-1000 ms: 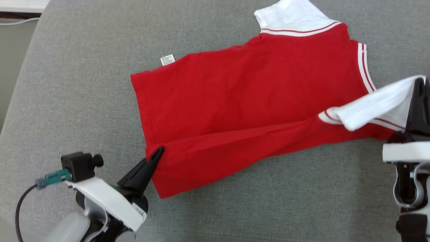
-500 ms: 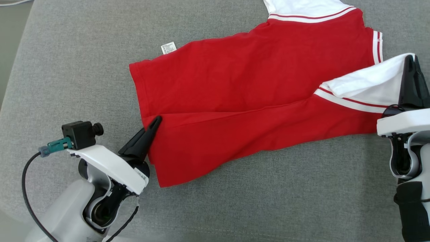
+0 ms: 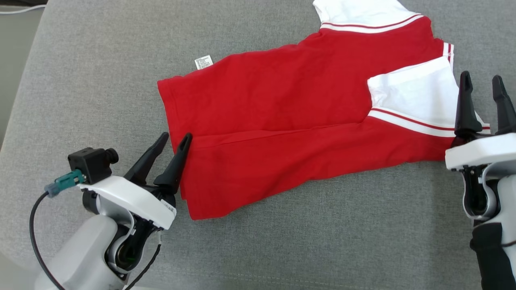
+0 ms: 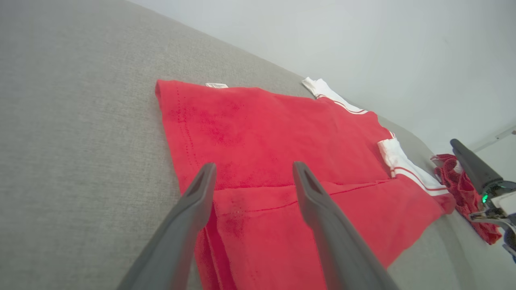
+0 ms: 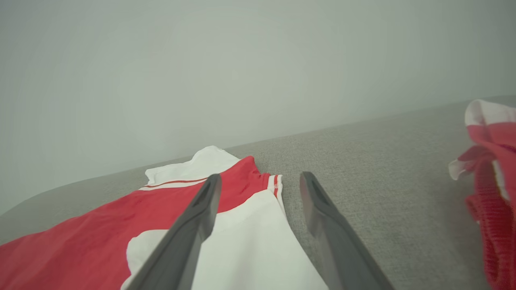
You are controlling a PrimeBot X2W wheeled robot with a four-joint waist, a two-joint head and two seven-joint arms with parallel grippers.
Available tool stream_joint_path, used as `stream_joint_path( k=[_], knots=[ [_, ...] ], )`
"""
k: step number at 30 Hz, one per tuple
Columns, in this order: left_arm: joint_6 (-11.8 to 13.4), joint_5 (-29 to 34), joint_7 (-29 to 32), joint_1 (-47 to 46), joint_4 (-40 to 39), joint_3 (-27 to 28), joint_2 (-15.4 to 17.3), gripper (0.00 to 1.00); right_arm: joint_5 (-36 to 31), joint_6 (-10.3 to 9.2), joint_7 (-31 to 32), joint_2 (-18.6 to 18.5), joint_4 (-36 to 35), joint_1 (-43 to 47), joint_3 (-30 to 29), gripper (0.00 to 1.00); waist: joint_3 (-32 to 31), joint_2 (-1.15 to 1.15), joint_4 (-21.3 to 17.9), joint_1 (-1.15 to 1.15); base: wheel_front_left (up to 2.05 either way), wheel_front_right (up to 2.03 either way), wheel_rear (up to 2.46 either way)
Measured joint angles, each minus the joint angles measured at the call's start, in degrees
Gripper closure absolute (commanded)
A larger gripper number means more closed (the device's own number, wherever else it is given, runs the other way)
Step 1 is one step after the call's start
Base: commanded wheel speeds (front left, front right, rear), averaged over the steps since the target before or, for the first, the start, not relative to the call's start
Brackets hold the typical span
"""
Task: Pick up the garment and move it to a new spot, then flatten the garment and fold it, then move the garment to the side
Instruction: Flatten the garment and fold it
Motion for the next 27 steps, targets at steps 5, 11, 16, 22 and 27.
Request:
stream_joint_path(
  k=[5, 11, 16, 22, 27],
  knots=[
    [6.7, 5.3, -3.3, 3.4, -3.3, 0.3, 1.4, 0.0, -2.0, 0.0, -0.1, -0.3, -5.2, 5.3, 0.3, 0.0, -1.8, 0.0, -0.1, 0.0, 0.0, 0.0, 0.0],
    [15.1, 10.8, -5.0, 9.6, -9.7, 0.4, 3.2, 0.0, -8.4, 0.0, -0.4, 1.2, -13.4, 14.2, -0.8, 0.0, -4.8, 0.0, -0.1, 0.0, 0.0, 0.0, 0.0],
    [20.7, 13.9, -5.2, 14.8, -14.7, 0.5, 4.6, 0.0, -11.6, 0.0, -0.4, 3.0, -17.6, 21.6, -1.0, 0.0, -7.6, 0.0, -0.2, 0.0, 0.0, 0.0, 0.0],
    [25.3, 15.1, -5.2, 20.1, -18.9, -0.1, 5.7, 0.0, -13.1, 0.01, -0.4, 4.2, -21.4, 28.9, -2.4, 0.0, -10.7, 0.0, -0.3, 0.0, 0.0, 0.0, 0.0],
    [27.2, 15.2, -4.0, 23.0, -20.9, -0.8, 6.0, 0.0, -13.9, 0.01, 0.1, 5.4, -24.0, 34.0, -3.0, 0.0, -13.1, 0.0, -0.5, 0.0, 0.0, 0.0, 0.0]
  ],
)
